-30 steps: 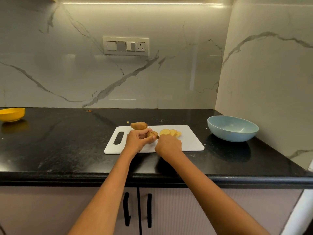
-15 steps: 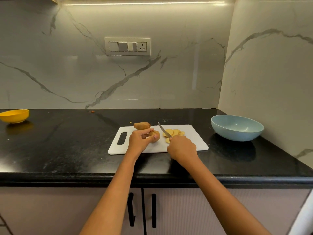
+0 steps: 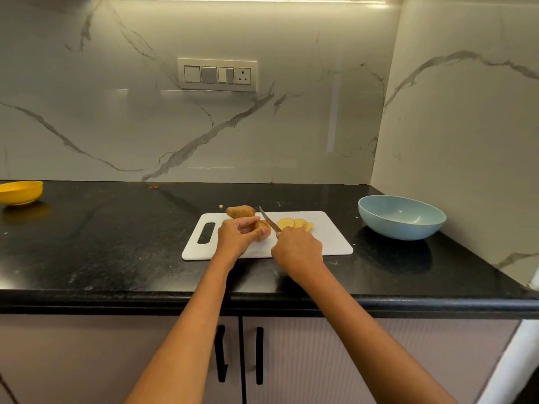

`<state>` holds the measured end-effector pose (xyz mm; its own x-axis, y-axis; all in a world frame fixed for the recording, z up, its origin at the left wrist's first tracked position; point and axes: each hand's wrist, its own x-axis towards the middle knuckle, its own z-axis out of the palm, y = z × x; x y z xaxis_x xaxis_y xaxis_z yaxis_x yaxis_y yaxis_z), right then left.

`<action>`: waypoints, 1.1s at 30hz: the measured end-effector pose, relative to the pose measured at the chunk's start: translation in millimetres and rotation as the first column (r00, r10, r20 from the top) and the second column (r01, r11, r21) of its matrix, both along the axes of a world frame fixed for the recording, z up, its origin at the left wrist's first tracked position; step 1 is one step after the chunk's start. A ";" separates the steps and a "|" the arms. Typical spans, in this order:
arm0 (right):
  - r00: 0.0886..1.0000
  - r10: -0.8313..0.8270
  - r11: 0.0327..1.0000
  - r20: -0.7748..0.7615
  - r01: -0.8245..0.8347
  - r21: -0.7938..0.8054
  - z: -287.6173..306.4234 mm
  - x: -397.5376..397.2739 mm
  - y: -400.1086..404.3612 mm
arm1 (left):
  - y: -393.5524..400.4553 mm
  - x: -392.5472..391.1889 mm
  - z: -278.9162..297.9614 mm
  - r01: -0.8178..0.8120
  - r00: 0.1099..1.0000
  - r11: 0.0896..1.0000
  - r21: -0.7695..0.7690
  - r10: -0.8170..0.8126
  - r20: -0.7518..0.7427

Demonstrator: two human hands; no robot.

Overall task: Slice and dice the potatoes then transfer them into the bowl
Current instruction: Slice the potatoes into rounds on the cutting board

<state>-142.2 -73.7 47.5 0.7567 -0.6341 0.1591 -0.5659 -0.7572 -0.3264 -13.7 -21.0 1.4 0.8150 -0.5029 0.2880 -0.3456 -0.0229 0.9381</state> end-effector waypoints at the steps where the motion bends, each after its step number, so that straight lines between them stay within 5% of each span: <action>1: 1.000 0.000 1.000 -0.002 0.000 -0.008 -0.5 0.4 0.8 | -0.1 0.1 -0.1 0.002 1.000 1.000 0.000 -0.002 0.001; 22: 0.991 0.023 0.999 -0.134 -0.027 -0.028 -11.5 10.1 6.2 | 0.9 -6.7 -0.2 -0.049 0.998 0.999 -0.013 0.049 0.025; 33: 1.000 -0.024 0.997 0.011 0.024 0.071 4.4 -3.8 -3.3 | -1.3 -1.0 -1.3 -0.051 0.997 0.998 0.032 0.049 0.053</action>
